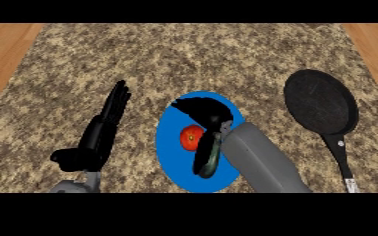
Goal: Pick the tomato from the plate and place it in the pan
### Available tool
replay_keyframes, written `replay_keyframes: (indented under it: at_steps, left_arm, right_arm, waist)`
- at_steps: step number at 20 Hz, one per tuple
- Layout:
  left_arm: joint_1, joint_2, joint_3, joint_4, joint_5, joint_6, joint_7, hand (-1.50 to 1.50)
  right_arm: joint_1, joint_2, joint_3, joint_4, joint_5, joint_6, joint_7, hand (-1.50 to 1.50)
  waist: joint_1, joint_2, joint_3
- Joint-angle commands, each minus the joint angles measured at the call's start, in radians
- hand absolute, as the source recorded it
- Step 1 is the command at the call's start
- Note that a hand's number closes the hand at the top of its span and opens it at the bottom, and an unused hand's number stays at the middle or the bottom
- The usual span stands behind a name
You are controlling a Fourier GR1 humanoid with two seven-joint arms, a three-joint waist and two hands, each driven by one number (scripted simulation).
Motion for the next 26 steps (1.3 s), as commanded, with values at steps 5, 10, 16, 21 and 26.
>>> replay_keyframes:
  at_steps: [5,10,16,21,26]
  left_arm:
    - [0.003,-0.042,-0.016,0.001,-0.04,0.006,0.001,0.0]
    - [-0.02,-0.04,0.016,0.017,-0.039,-0.024,0.009,0.0]
    - [0.002,-0.046,0.044,0.028,-0.052,-0.041,-0.015,0.0]
    - [-0.046,-0.043,0.059,-0.014,-0.061,-0.022,0.065,0.0]
    - [0.051,-0.039,0.055,0.002,-0.053,-0.043,-0.011,0.0]
  right_arm:
    - [-0.09,-0.002,0.109,0.177,0.031,-0.002,-0.103,1.5]
    - [-0.091,0.009,0.178,0.241,0.034,-0.131,-0.108,1.5]
    - [-0.109,0.009,0.12,0.275,0.078,-0.223,-0.171,1.5]
    - [-0.112,0.009,0.042,0.205,0.071,-0.361,-0.157,1.5]
    - [-0.053,-0.009,-0.033,0.088,0.133,-0.478,0.1,1.5]
  waist:
    - [0.008,0.004,0.0]
    - [0.011,0.004,0.0]
    - [0.003,0.003,0.0]
    - [0.002,0.002,0.0]
    - [-0.028,-0.008,-0.001]
